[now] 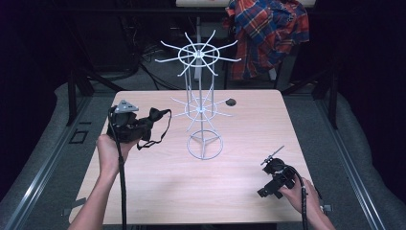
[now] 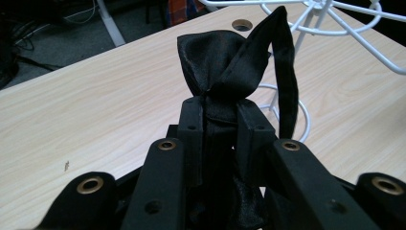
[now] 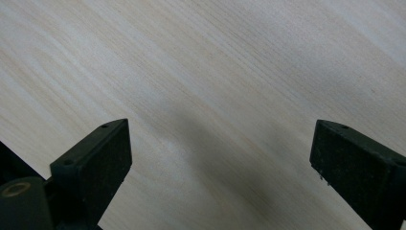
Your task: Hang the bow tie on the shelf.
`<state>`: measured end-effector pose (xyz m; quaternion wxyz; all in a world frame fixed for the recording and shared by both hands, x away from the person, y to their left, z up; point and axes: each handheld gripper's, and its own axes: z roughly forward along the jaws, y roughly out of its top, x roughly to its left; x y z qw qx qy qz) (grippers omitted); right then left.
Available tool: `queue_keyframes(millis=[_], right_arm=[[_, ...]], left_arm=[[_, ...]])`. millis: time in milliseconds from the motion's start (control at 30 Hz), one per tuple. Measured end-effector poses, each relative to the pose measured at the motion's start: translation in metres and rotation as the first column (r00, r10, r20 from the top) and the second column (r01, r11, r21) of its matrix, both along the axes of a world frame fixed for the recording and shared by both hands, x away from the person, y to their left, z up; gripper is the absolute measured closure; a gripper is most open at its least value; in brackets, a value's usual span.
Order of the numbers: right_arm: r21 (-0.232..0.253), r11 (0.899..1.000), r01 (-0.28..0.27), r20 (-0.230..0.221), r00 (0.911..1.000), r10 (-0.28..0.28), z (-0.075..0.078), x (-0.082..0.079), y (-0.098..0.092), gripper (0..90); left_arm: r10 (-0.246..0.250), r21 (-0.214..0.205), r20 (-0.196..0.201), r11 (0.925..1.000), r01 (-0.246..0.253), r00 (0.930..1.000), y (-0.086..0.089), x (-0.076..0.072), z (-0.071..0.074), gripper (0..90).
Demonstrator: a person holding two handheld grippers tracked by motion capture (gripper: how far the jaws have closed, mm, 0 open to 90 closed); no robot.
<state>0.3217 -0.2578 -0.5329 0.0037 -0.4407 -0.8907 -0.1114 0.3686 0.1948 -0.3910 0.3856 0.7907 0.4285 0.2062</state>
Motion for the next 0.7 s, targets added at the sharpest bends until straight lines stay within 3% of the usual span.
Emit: queue_keyframes(millis=[500,600,700], right_arm=[[0.002,1.0,0.0,0.011,0.9999,0.0,0.0,-0.001,0.001,6.7],[0.025,0.999,0.022,0.028,0.9994,-0.023,-0.002,-0.003,0.001,6.7],[0.003,1.0,-0.001,0.007,1.0,0.001,0.0,-0.001,0.0,6.7]], left_arm=[[0.015,-0.017,-0.043,0.9997,-0.015,0.999,-0.011,0.021,-0.015,74.7],[0.019,-0.03,-0.05,0.9994,-0.021,0.9986,-0.012,0.024,-0.02,74.7],[0.02,-0.041,-0.052,0.9989,-0.022,0.9984,-0.013,0.026,-0.021,74.7]])
